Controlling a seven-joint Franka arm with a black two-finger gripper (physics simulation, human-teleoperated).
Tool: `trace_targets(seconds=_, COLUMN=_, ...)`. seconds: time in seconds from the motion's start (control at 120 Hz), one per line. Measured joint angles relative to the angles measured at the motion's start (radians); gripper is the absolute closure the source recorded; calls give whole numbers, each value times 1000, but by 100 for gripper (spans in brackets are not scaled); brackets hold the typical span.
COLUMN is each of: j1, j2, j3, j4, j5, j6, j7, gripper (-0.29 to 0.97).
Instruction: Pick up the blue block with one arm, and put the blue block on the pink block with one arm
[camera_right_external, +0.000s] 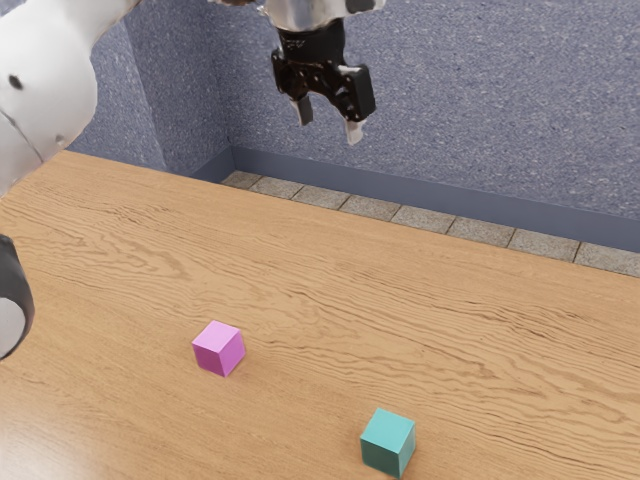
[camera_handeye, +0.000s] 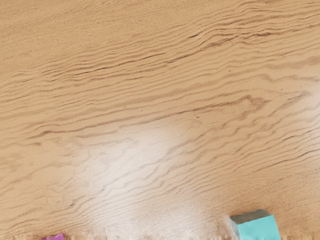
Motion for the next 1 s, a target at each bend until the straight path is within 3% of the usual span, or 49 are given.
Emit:
trace_targets(seconds=0.175, j1=-31, j2=230, j3=-41, j4=-82, j5=-19, j6=52, j7=-62, gripper=2)
trace_targets(seconds=0.283, j1=-36, j2=287, j3=-64, j4=-172, j5=-43, j6=139, j7=-91, gripper=2)
trace_targets(seconds=0.4, j1=-67, j2=249, j3=-61, j4=-344, j5=-78, j6=229, j7=-123, gripper=2)
trace_targets(seconds=0.592, j1=-162, j2=66, j3=-62, j4=-741, j5=-88, j6=491, j7=-165, gripper=2)
trace_targets(seconds=0.75, j1=-250, j2=9, j3=-66, j4=-895, j5=-76, j6=668, j7=-197, gripper=2)
trace_targets(seconds=1.0, j1=-274, j2=49, j3=-68, j4=-975, j5=-74, j6=836, j7=-239, gripper=2)
